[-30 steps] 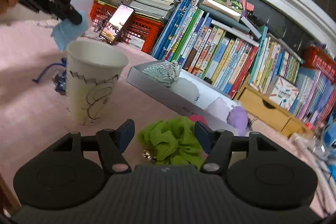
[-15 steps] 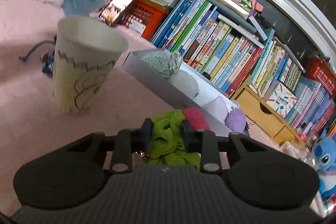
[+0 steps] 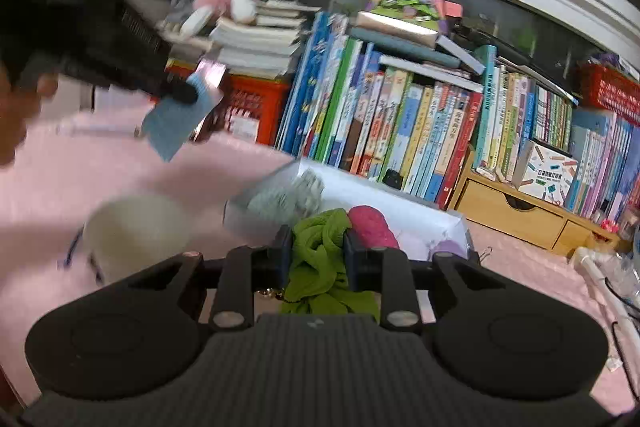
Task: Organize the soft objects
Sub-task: 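Carry the light blue packet with the left tool while the right tool carries the scrunchie into the box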
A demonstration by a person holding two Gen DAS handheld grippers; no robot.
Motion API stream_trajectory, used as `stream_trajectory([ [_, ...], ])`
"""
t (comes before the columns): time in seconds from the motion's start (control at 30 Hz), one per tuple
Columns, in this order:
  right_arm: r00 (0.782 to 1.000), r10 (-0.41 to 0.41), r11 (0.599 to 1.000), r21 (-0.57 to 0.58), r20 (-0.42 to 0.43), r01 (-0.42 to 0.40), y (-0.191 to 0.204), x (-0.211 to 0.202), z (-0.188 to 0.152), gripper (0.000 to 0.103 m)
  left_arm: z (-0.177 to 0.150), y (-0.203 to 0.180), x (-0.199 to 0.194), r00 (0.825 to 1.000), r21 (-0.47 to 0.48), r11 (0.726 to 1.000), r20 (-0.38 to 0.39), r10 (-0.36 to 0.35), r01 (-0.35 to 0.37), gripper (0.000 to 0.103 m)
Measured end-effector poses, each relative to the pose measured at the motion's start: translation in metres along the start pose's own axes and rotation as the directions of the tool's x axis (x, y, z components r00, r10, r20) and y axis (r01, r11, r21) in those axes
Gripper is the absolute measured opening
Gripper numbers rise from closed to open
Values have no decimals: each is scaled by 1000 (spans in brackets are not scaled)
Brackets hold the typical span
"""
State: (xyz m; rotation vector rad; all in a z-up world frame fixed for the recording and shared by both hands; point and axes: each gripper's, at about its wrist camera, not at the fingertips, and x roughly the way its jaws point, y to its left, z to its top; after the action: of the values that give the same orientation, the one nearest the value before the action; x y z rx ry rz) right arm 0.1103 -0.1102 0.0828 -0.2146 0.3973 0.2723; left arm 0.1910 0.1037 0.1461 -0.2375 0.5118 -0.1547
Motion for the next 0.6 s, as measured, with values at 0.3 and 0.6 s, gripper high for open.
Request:
stream_trajectory([
  [0.3, 997, 70, 953, 297, -29, -59, -76, 38, 49, 31, 35, -24, 56, 996, 0, 999, -77, -32, 32, 8],
  [0.6, 990, 106, 861, 506, -88, -47, -123, 115, 56, 31, 50, -39, 135, 988, 53, 998, -151, 34, -26, 8],
])
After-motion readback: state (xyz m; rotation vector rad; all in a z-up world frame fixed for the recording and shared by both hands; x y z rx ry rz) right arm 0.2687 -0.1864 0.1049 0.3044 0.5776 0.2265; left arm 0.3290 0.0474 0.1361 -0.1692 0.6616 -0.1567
